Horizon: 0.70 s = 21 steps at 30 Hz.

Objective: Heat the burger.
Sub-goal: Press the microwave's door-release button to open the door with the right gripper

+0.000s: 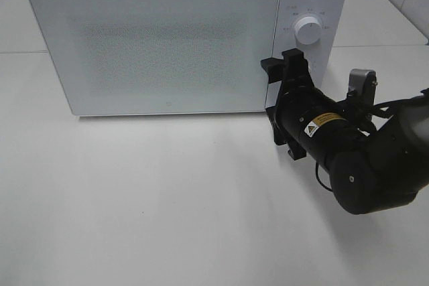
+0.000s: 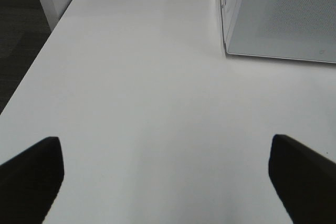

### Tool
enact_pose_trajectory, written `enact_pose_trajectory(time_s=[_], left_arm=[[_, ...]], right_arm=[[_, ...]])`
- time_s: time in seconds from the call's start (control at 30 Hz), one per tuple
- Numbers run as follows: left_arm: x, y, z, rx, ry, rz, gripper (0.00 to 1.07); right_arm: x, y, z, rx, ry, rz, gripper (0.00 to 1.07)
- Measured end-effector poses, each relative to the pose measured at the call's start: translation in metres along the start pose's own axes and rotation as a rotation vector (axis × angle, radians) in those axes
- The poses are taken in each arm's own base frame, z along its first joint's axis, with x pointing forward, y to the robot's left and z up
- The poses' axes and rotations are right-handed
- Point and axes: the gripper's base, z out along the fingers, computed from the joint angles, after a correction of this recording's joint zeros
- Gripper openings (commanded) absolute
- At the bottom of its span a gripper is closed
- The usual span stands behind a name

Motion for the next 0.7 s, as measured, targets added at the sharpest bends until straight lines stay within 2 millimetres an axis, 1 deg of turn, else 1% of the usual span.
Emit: enact_pose_trajectory(time_s=[0.13,0.17,0.23,0.27,0.33,0.37,0.4,0.43,0.47,0.5,0.53,0.6,0.63,0.7], left_arm=[[0.0,0.0,0.0,0.0,0.0,0.0,0.98],[0.0,0.0,0.0,0.0,0.0,0.0,0.98],[0.0,0.0,0.0,0.0,0.0,0.0,0.98],[0.0,0.0,0.0,0.0,0.0,0.0,0.98],[0.0,0.0,0.0,0.0,0.0,0.0,0.98],[0.0,0.0,0.0,0.0,0.0,0.0,0.98],[0.0,0.0,0.0,0.0,0.0,0.0,0.98],[0.0,0.0,0.0,0.0,0.0,0.0,0.98],[0.0,0.0,0.0,0.0,0.0,0.0,0.98],[0.0,0.0,0.0,0.0,0.0,0.0,0.98],[0.0,0.0,0.0,0.0,0.0,0.0,0.98],[0.0,0.0,0.0,0.0,0.0,0.0,0.98],[0.0,0.0,0.0,0.0,0.0,0.0,0.98],[0.0,0.0,0.0,0.0,0.0,0.0,0.98]], right_arm=[[-0.001,0.006,-0.005,-0.018,0.011,-0.025,0.76],[-0.002,0.013,-0.008,-0.04,0.014,-0.048,0.76],[-0.002,0.016,-0.009,-0.051,0.017,-0.057,0.76],[-0.002,0.026,-0.011,-0.083,0.028,-0.09,0.76],[-0.002,0.029,-0.012,-0.097,0.032,-0.104,0.76],[-0.002,0.041,-0.016,-0.138,0.039,-0.144,0.75],[-0.002,0.041,-0.016,-0.138,0.039,-0.144,0.75],[-0.003,0.053,-0.02,-0.179,0.04,-0.194,0.75],[-0.003,0.057,-0.022,-0.192,0.04,-0.215,0.75],[-0.003,0.057,-0.022,-0.192,0.04,-0.215,0.75],[-0.005,0.066,-0.026,-0.207,0.041,-0.26,0.75],[-0.005,0.07,-0.028,-0.209,0.042,-0.285,0.75],[-0.007,0.078,-0.033,-0.213,0.042,-0.333,0.75],[-0.008,0.082,-0.035,-0.211,0.042,-0.358,0.75]])
